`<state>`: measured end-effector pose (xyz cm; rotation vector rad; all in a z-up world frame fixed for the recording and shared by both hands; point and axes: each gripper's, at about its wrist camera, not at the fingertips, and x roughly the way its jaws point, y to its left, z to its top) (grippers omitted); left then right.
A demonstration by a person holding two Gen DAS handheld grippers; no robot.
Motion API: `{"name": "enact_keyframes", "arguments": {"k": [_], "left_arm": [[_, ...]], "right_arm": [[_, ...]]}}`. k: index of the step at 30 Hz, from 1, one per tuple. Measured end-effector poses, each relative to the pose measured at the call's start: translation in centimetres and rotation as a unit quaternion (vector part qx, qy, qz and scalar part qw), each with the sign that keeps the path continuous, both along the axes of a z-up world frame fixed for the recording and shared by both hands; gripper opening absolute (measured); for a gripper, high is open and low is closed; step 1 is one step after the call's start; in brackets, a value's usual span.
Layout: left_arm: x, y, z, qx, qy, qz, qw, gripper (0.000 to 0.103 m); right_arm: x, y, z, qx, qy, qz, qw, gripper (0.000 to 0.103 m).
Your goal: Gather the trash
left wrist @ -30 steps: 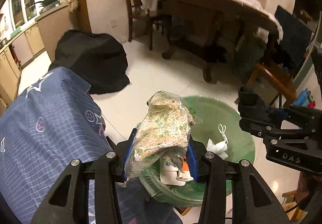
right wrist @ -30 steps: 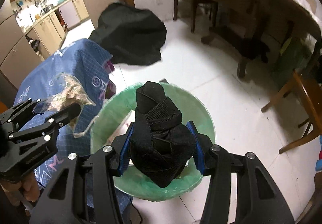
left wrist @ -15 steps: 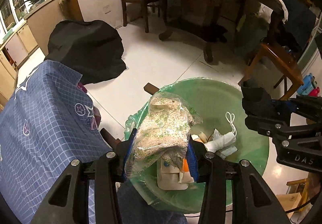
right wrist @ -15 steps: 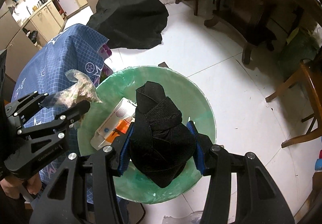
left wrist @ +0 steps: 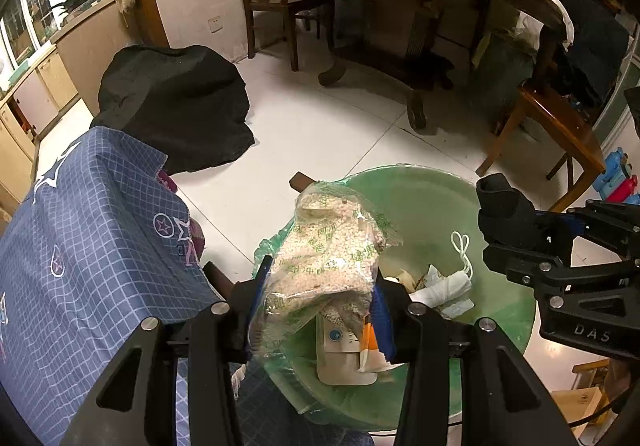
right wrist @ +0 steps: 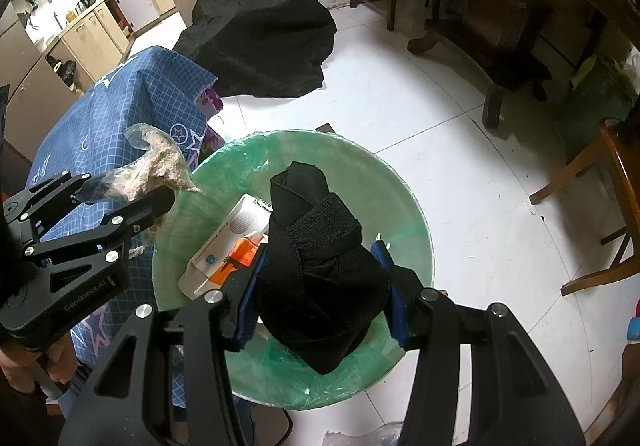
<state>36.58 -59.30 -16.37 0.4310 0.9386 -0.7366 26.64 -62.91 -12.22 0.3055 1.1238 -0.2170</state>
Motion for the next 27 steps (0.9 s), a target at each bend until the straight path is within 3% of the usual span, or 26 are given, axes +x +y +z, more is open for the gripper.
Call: {"name": "enact_keyframes", "arguments": {"k": [7, 9, 11, 14, 27], "left_arm": [[-0.2, -0.1, 0.0, 0.002, -0.001, 0.005, 1.0000, 0.046], [-0.2, -0.2, -0.1, 0.003, -0.003, 0.007, 1.0000, 0.054], [-0.1, -0.1, 0.0, 0.001, -0.007, 0.010, 0.9999, 0.066], [0.0, -0.1, 0.1, 0.002, -0.009, 0.010, 0.9999, 0.073], [-0.7, 0.3, 0.7, 0.005, -0.019, 0.012, 0.9997, 0.078]], "right_arm": [[-0.1, -0.2, 0.0, 0.001, -0.008, -0.006, 1.000, 0.053], [-0.2, -0.4, 0.1, 0.001, -0.012, -0.008, 1.000, 0.071], [-0.4, -0.5, 0.2, -0.002, -0.018, -0.014, 1.000, 0.075], [-0.6, -0.8, 0.3, 0.000, -0.023, -0.019, 1.000, 0.075], [-1.9, -0.4, 1.0, -0.012, -0.034, -0.021, 0.999, 0.079]]}}
